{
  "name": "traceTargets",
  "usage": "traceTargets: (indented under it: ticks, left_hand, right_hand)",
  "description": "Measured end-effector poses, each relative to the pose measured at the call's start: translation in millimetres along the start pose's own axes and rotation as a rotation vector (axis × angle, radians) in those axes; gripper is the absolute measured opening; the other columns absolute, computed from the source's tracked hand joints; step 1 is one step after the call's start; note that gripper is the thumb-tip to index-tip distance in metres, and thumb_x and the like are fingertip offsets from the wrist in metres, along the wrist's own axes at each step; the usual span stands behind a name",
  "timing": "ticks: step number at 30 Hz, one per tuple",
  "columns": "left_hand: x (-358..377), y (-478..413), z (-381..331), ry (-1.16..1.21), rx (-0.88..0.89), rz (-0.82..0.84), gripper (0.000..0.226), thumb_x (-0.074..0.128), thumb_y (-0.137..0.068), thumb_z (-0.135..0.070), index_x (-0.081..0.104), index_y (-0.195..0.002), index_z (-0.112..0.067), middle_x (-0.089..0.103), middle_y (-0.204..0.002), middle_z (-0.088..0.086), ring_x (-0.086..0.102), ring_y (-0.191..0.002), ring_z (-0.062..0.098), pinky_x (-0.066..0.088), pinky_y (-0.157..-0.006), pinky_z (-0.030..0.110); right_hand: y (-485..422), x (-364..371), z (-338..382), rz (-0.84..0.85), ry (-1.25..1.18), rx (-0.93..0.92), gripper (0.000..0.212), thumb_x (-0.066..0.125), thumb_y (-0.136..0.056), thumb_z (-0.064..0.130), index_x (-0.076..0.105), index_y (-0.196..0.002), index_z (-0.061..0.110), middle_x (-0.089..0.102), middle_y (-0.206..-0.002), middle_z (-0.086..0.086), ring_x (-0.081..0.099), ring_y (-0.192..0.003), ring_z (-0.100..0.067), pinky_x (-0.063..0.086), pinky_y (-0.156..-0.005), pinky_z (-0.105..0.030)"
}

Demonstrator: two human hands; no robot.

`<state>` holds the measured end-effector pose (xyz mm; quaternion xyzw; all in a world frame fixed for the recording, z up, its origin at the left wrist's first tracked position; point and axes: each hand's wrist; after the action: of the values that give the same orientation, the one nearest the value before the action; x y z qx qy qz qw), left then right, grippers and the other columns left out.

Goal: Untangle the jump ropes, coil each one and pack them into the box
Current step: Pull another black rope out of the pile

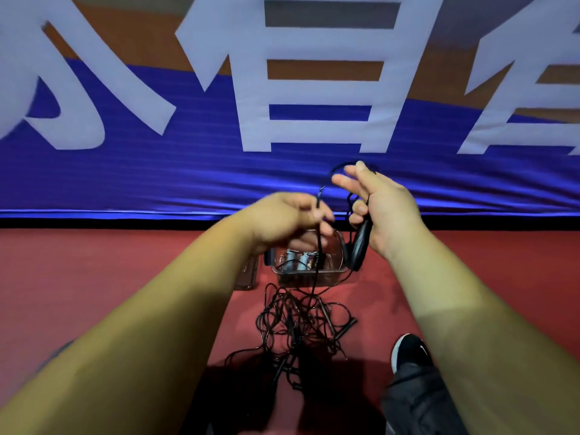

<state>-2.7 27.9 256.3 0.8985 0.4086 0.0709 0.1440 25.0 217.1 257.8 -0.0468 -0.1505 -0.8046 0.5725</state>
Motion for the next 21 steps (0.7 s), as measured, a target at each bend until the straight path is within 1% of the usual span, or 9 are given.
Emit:
traceTargets:
  ticks: [2, 6, 9, 12, 15, 17, 18, 19, 21]
  left_hand:
    - [-7.3, 3.0, -14.6, 0.22, 0.081, -0.103, 0.015, 0.053, -0.109, -0.02, 0.066, -0.111, -0.014, 0.076, -0.105, 0.007, 0.076, -0.09, 0.022, 0.064, -0.077, 0.031]
    - [-21.2, 4.3, -29.3, 0.6, 0.19, -0.236, 0.012, 0.052, -0.109, -0.016, 0.063, -0.106, -0.012, 0.078, -0.098, 0.005, 0.078, -0.089, 0.022, 0.065, -0.074, 0.034]
    - [-27.9, 1.4, -30.2, 0.793, 0.222, -0.335, 0.013, 0.051, -0.109, -0.014, 0.062, -0.104, -0.008, 0.078, -0.093, 0.007, 0.079, -0.086, 0.025, 0.066, -0.074, 0.039]
    - [-31.0, -2.8, -28.7, 0.883, 0.222, -0.373, 0.019, 0.049, -0.11, -0.018, 0.062, -0.101, -0.007, 0.077, -0.097, 0.01, 0.077, -0.088, 0.027, 0.066, -0.077, 0.041]
    - [-28.9, -5.1, -27.3, 0.744, 0.127, -0.367, 0.029, 0.043, -0.112, -0.026, 0.063, -0.101, -0.008, 0.076, -0.106, 0.011, 0.074, -0.1, 0.026, 0.063, -0.087, 0.043]
    - [-23.7, -6.0, -23.5, 0.552, 0.018, -0.341, 0.031, 0.036, -0.106, -0.013, 0.064, -0.118, -0.006, 0.077, -0.112, 0.009, 0.074, -0.103, 0.025, 0.06, -0.092, 0.044]
    - [-20.3, -6.8, -17.9, 0.416, -0.04, -0.314, 0.037, 0.034, -0.1, -0.005, 0.064, -0.123, -0.007, 0.078, -0.111, 0.007, 0.074, -0.1, 0.023, 0.06, -0.089, 0.04]
    - [-16.2, -7.5, -10.4, 0.253, -0.094, -0.271, 0.041, 0.034, -0.097, 0.001, 0.065, -0.121, -0.01, 0.078, -0.108, 0.006, 0.072, -0.095, 0.021, 0.058, -0.082, 0.035]
    - [-10.1, -9.8, 9.6, -0.106, -0.168, -0.139, 0.037, 0.041, -0.095, 0.005, 0.07, -0.111, -0.013, 0.077, -0.108, 0.009, 0.064, -0.092, 0.02, 0.05, -0.075, 0.03]
  right_hand:
    - [0.1, -0.1, -6.2, 0.042, 0.188, 0.06, 0.036, 0.057, -0.108, 0.044, 0.073, -0.115, 0.013, 0.082, -0.108, -0.006, 0.033, -0.046, -0.012, 0.034, -0.043, -0.024]
    - [13.2, 7.6, -22.0, 0.273, 0.444, 0.153, 0.048, 0.051, -0.11, 0.049, 0.076, -0.11, 0.008, 0.082, -0.102, -0.009, 0.038, -0.046, -0.013, 0.034, -0.045, -0.023]
    - [16.6, 10.7, -30.7, 0.326, 0.451, 0.099, 0.041, 0.06, -0.107, 0.044, 0.078, -0.106, 0.008, 0.082, -0.104, -0.006, 0.041, -0.053, -0.012, 0.035, -0.046, -0.025]
    - [16.4, 12.1, -29.5, 0.29, 0.384, 0.045, 0.025, 0.072, -0.101, 0.029, 0.075, -0.105, 0.004, 0.08, -0.099, -0.006, 0.035, -0.057, -0.012, 0.031, -0.043, -0.023]
    - [17.1, 17.0, -25.2, 0.212, 0.301, 0.008, 0.021, 0.074, -0.1, 0.027, 0.076, -0.105, 0.007, 0.08, -0.098, -0.007, 0.034, -0.054, -0.011, 0.029, -0.042, -0.023]
    - [15.2, 19.8, -21.9, 0.147, 0.185, -0.011, 0.014, 0.076, -0.098, 0.027, 0.076, -0.101, 0.013, 0.079, -0.095, -0.006, 0.035, -0.052, -0.011, 0.03, -0.042, -0.024]
    - [14.1, 20.5, -20.2, 0.125, 0.14, -0.017, 0.014, 0.076, -0.098, 0.027, 0.077, -0.101, 0.014, 0.079, -0.096, -0.004, 0.035, -0.051, -0.011, 0.031, -0.042, -0.024]
    - [12.9, 21.0, -18.2, 0.114, 0.103, -0.017, 0.015, 0.075, -0.098, 0.028, 0.077, -0.103, 0.014, 0.081, -0.1, -0.004, 0.034, -0.051, -0.011, 0.031, -0.042, -0.024]
    - [11.2, 20.6, -14.1, 0.088, 0.03, -0.007, 0.019, 0.073, -0.1, 0.03, 0.076, -0.108, 0.013, 0.082, -0.107, -0.006, 0.033, -0.049, -0.01, 0.032, -0.043, -0.024]
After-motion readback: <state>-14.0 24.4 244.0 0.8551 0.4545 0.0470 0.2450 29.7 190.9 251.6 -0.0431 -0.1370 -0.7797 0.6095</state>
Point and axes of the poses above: each hand's wrist, its own y-axis away from the middle knuckle, its own x-axis out of the palm, z = x × y
